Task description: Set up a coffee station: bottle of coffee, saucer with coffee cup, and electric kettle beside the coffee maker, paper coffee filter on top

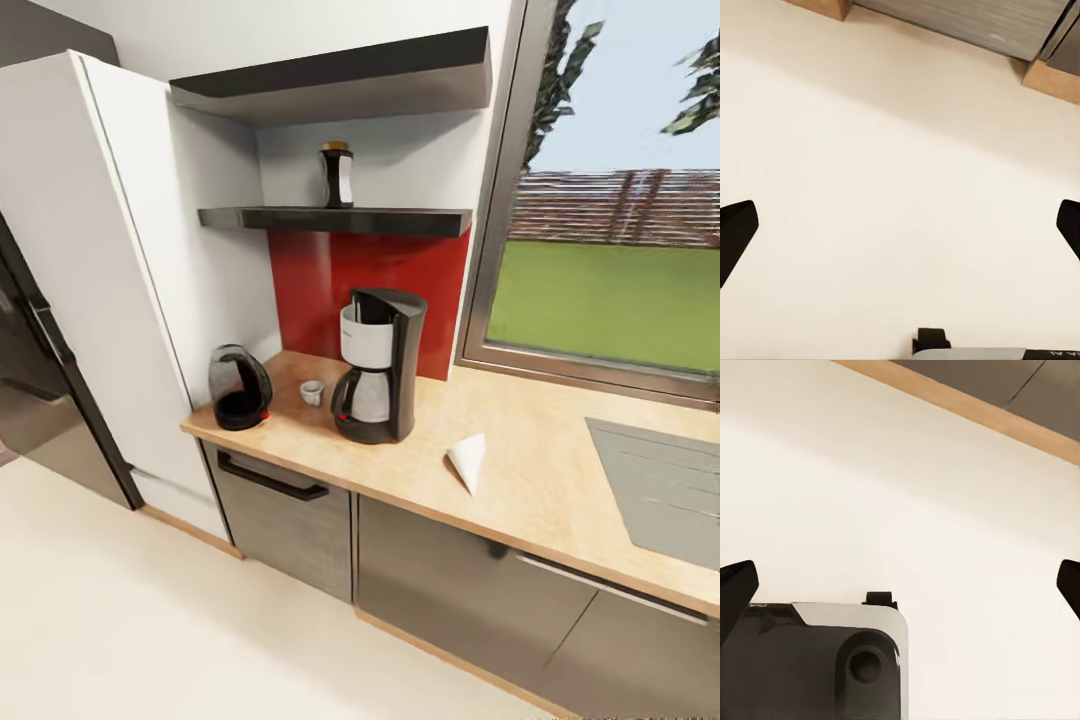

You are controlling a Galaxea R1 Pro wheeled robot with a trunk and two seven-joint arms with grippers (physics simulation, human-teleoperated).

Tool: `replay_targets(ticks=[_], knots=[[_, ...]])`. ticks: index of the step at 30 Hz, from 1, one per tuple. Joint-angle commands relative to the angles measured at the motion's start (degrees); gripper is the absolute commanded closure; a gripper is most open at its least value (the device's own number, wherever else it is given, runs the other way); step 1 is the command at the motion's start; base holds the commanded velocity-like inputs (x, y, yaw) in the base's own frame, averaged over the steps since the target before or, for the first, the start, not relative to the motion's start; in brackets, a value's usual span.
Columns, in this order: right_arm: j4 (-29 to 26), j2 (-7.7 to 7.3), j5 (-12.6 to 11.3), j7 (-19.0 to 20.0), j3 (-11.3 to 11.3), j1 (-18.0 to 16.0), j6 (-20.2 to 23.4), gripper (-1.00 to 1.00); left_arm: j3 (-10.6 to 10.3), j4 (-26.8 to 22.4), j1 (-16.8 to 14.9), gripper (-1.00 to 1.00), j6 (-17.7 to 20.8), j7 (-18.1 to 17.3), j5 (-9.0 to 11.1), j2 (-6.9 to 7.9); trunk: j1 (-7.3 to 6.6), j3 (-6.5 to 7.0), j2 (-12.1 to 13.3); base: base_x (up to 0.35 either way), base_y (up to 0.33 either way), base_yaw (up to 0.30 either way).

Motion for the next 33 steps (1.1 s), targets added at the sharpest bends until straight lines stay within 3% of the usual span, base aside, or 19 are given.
replay_targets(ticks=[1,33], knots=[[0.0,0.01,0.0,0.0,-0.1,-0.1,-0.2,-1.0,0.5,0.0,0.0,-1.0,-0.2,-0.5,-0.2,-0.04,0.05,-0.12,-0.1,0.203,0.239,-0.295],[-0.1,0.07,0.0,-0.2,-0.1,-0.1,-0.2,-1.0,0.1,0.0,0.0,-1.0,-0.2,-0.7,-0.4,-0.01,0.05,-0.12,-0.1,0.03,0.028,-0.296]])
